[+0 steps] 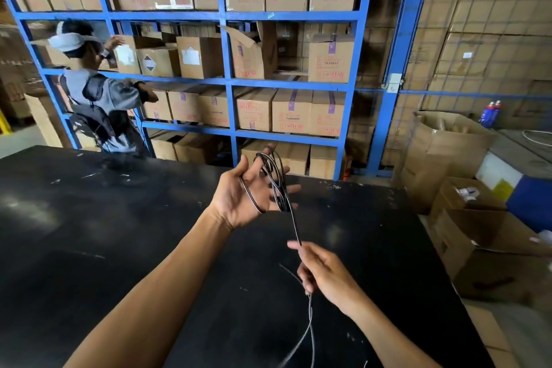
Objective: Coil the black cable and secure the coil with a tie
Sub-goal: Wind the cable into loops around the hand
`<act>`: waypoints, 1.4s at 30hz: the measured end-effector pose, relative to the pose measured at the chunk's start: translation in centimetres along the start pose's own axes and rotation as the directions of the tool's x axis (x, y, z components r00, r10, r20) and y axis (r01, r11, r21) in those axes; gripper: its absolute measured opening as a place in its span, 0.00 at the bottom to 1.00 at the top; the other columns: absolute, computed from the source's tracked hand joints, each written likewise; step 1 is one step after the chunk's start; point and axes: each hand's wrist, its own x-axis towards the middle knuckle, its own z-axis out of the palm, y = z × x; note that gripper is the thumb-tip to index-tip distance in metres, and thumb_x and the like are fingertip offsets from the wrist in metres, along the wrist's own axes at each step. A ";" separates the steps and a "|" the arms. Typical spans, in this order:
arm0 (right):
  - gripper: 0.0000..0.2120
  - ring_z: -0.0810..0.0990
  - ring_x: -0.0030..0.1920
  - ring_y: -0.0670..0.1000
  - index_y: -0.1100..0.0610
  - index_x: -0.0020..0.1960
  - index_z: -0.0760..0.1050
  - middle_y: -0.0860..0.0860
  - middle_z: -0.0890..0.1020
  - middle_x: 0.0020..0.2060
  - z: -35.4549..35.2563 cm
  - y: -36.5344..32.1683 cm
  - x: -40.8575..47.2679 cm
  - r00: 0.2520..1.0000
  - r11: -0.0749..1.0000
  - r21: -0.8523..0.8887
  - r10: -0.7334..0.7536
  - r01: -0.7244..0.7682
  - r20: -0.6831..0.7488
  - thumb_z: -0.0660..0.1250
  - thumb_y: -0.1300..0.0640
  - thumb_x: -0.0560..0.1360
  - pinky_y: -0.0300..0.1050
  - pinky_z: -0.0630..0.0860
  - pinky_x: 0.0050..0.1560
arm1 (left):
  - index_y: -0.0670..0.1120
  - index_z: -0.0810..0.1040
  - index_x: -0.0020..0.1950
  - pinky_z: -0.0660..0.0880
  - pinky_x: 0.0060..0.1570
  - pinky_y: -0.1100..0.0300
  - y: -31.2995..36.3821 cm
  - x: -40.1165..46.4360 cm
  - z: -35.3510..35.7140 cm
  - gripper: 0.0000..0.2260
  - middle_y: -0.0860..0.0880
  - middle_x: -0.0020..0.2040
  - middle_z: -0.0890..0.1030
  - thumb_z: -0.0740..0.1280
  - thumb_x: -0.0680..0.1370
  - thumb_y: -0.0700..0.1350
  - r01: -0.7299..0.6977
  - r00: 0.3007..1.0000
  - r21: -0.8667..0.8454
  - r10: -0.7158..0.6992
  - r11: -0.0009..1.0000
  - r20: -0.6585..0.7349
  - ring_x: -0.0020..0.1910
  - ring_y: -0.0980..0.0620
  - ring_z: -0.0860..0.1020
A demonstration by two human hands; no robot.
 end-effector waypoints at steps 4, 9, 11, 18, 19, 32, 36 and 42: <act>0.26 0.69 0.26 0.48 0.62 0.49 0.82 0.49 0.70 0.27 -0.5 1.0 0.2 0.985 0.980 -0.093 0.171 -0.173 -0.027 0.62 0.38 0.80 0.44 0.73 0.32 | 0.60 0.56 0.78 0.39 0.67 0.22 -0.8 -0.6 2.0 0.26 0.39 0.81 0.49 0.44 0.82 0.65 0.080 0.963 0.087 -0.099 0.993 0.250 0.75 0.24 0.49; 0.21 0.75 0.27 0.49 0.57 0.35 0.83 0.49 0.78 0.25 -3.6 -2.0 3.0 0.956 0.888 -0.416 0.079 -0.196 -0.282 0.73 0.38 0.69 0.48 0.71 0.33 | 0.58 0.54 0.79 0.43 0.68 0.25 -3.1 -1.6 3.2 0.30 0.41 0.81 0.50 0.41 0.80 0.67 0.401 0.822 0.350 -0.501 0.847 0.271 0.75 0.25 0.46; 0.19 0.80 0.31 0.49 0.56 0.36 0.84 0.52 0.84 0.29 -5.1 -4.7 3.8 0.957 0.812 -0.543 0.062 -0.213 -0.284 0.76 0.39 0.66 0.51 0.77 0.38 | 0.55 0.58 0.79 0.49 0.69 0.26 -4.2 -1.7 2.1 0.32 0.43 0.81 0.54 0.42 0.79 0.69 0.504 0.761 0.491 -0.635 0.711 0.138 0.74 0.25 0.52; 0.15 0.71 0.27 0.48 0.54 0.40 0.85 0.48 0.77 0.28 -6.0 -11.3 2.4 0.985 0.841 -0.529 0.022 -0.111 -0.172 0.70 0.44 0.77 0.46 0.69 0.33 | 0.48 0.80 0.48 0.67 0.61 0.40 -5.5 -1.6 -1.0 0.30 0.47 0.51 0.76 0.48 0.78 0.69 0.508 0.860 0.460 -0.461 0.729 -0.219 0.51 0.43 0.72; 0.11 0.70 0.27 0.47 0.50 0.44 0.85 0.49 0.78 0.30 -5.6 -11.0 2.0 0.989 0.855 -0.509 0.031 -0.100 -0.144 0.68 0.47 0.79 0.45 0.69 0.32 | 0.49 0.77 0.38 0.71 0.52 0.46 -5.3 -1.4 -0.9 0.29 0.49 0.44 0.75 0.49 0.78 0.68 0.461 0.887 0.444 -0.394 0.768 -0.240 0.43 0.45 0.73; 0.12 0.73 0.27 0.49 0.53 0.48 0.83 0.51 0.74 0.26 -0.6 -2.9 -1.7 0.950 0.990 -0.136 -0.074 0.034 -0.302 0.63 0.51 0.83 0.49 0.75 0.34 | 0.48 0.62 0.35 0.70 0.42 0.52 -4.7 1.2 -1.0 0.24 0.46 0.43 0.69 0.52 0.80 0.66 0.106 0.976 0.238 -0.054 0.965 -0.212 0.39 0.46 0.72; 0.20 0.76 0.25 0.50 0.58 0.39 0.76 0.51 0.74 0.22 -1.6 -1.9 -1.7 0.926 0.962 -0.267 -0.045 -0.061 -0.376 0.62 0.46 0.82 0.55 0.80 0.40 | 0.47 0.74 0.36 0.66 0.52 0.48 -4.4 1.0 -1.9 0.25 0.46 0.49 0.70 0.58 0.78 0.67 0.103 0.957 0.266 -0.023 0.959 -0.289 0.45 0.46 0.71; 0.25 0.85 0.34 0.54 0.56 0.35 0.74 0.51 0.78 0.28 -0.6 -2.4 -1.4 0.944 0.949 -0.097 0.282 -0.301 -0.170 0.61 0.39 0.80 0.53 0.83 0.49 | 0.45 0.75 0.50 0.69 0.50 0.50 -4.9 1.7 -1.5 0.23 0.46 0.51 0.74 0.68 0.72 0.66 0.114 0.950 0.202 -0.048 0.973 -0.309 0.46 0.46 0.73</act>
